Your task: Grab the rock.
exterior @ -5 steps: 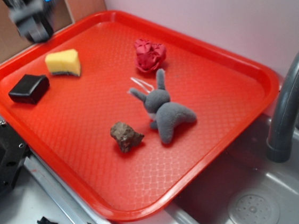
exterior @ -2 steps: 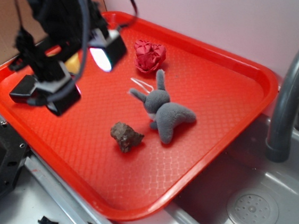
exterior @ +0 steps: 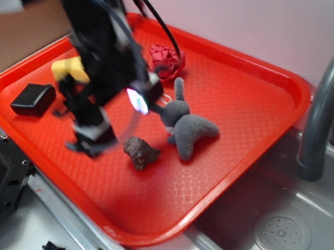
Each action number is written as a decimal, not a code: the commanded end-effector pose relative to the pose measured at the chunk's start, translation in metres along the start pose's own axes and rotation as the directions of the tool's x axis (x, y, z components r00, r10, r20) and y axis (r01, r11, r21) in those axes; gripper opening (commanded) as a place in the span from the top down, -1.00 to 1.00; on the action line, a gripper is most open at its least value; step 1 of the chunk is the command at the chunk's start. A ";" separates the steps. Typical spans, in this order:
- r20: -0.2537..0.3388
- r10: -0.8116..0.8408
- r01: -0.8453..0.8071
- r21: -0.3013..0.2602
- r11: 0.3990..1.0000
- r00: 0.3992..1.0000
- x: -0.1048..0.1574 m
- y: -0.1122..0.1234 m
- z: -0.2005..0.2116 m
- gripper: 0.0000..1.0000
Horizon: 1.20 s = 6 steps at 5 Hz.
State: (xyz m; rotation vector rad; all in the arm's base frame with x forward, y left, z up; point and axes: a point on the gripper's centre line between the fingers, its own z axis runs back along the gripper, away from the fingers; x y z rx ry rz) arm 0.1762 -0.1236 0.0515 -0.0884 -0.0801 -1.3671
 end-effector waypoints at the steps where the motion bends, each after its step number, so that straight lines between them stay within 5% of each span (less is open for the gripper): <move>1: -0.090 0.001 -0.002 -0.008 1.000 0.996 -0.005 -0.006 -0.031 -1.00; 2: -0.123 -0.018 0.017 -0.006 1.000 0.992 -0.005 -0.008 -0.035 -0.90; 3: -0.127 -0.019 0.019 0.001 1.000 0.992 -0.006 -0.009 -0.034 1.00; 5: -0.124 0.163 -0.159 0.041 0.986 0.979 -0.005 -0.003 -0.012 1.00; 6: -0.073 0.401 -0.387 0.153 0.910 0.913 -0.014 0.010 0.038 1.00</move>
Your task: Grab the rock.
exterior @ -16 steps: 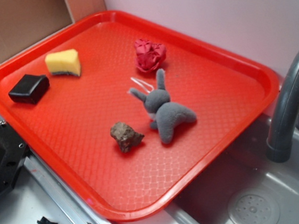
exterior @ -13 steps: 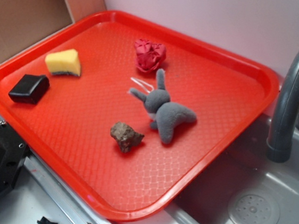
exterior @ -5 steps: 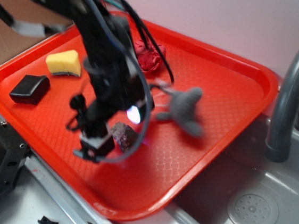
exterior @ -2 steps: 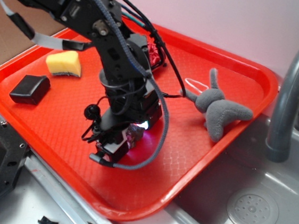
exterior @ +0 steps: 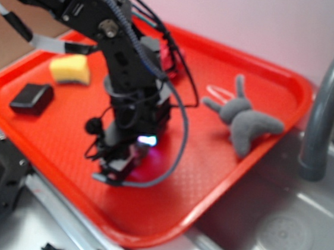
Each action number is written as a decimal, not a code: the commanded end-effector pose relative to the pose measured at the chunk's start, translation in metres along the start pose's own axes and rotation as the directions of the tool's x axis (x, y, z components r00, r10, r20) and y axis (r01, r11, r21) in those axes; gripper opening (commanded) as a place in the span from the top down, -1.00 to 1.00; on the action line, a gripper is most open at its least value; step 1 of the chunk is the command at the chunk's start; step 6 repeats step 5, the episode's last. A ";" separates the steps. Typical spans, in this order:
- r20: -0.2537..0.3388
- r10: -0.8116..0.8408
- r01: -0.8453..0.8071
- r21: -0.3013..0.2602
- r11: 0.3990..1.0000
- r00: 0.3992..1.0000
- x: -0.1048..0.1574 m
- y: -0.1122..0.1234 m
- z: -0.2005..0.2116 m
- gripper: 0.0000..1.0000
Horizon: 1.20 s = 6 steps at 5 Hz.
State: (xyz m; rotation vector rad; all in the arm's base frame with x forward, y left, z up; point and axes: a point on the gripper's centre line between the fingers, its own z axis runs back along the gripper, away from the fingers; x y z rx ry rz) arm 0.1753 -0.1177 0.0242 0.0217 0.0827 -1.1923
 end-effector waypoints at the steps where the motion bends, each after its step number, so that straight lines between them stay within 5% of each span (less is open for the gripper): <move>1: 0.160 0.463 -0.477 0.063 0.877 0.872 -0.033 0.019 0.111 1.00; 2: 0.209 0.664 -0.679 0.005 0.734 0.718 -0.061 0.013 0.155 1.00; 3: 0.185 0.834 -0.832 -0.115 0.543 0.519 -0.084 0.011 0.181 1.00; 4: 0.229 0.929 -0.940 -0.110 0.322 0.291 -0.089 0.003 0.194 1.00; 5: 0.256 0.966 -0.982 -0.171 0.084 0.038 -0.078 -0.007 0.197 1.00; 6: 0.256 0.966 -0.982 -0.171 0.084 0.038 -0.078 -0.007 0.197 1.00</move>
